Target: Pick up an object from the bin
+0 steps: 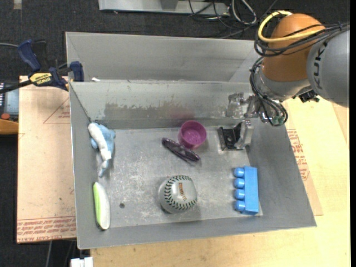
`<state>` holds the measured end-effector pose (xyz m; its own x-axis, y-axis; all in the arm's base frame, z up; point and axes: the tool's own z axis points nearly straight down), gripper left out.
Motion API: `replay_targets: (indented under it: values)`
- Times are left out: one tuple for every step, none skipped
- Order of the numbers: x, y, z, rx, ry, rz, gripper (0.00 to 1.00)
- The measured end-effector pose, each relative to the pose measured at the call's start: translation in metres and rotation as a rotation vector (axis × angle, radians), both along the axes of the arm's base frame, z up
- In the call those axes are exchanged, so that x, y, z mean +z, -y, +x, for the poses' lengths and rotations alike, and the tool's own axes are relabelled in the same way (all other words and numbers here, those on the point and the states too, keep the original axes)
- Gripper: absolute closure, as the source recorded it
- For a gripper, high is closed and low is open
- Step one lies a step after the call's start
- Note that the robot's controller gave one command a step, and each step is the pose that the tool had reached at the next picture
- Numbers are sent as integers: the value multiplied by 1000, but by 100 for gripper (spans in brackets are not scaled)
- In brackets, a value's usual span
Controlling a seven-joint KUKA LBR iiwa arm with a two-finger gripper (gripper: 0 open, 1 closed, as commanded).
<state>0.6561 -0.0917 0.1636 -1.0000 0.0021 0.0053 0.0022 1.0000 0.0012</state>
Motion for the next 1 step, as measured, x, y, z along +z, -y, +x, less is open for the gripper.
replay_targets:
  values:
    - [5,0,2,2,8,-1,0]
